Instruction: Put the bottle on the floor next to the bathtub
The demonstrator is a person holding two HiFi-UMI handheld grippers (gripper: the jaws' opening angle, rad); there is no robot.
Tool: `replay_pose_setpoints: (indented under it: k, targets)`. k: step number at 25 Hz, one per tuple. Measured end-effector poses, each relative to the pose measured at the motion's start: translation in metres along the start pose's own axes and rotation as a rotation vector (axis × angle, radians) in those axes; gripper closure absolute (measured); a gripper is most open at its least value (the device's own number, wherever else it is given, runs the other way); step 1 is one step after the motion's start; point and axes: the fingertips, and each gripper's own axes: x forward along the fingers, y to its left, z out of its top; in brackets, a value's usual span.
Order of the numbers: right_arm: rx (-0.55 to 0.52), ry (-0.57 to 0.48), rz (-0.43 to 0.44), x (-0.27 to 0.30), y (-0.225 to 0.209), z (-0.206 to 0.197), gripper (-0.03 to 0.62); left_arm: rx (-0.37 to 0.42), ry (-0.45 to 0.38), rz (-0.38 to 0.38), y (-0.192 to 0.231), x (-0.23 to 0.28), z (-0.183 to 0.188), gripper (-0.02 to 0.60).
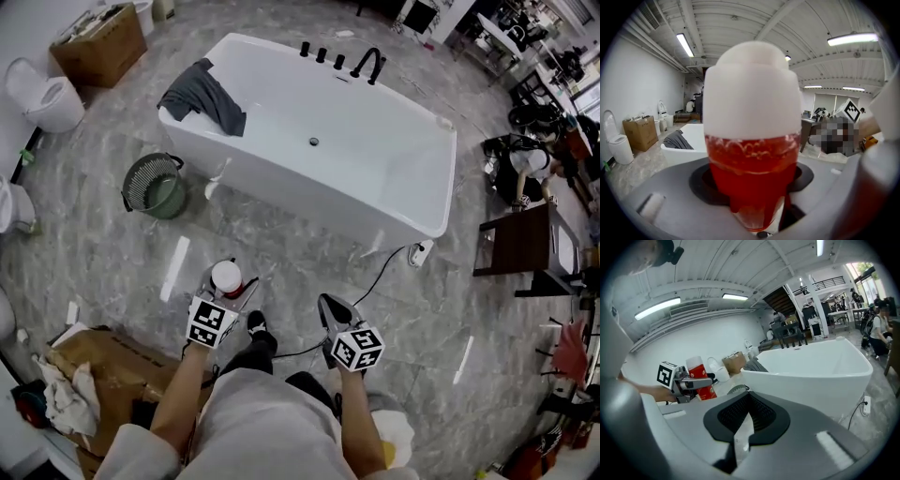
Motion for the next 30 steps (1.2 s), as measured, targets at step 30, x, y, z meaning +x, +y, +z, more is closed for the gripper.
replay_pose_setpoints:
  k: [30]
  targets:
    - [-0.096,0.153,0.253,0.213,-0.117,0.010,0.594,-0.102,0.164,0.020,0.069,0.186,-0.098,0.249]
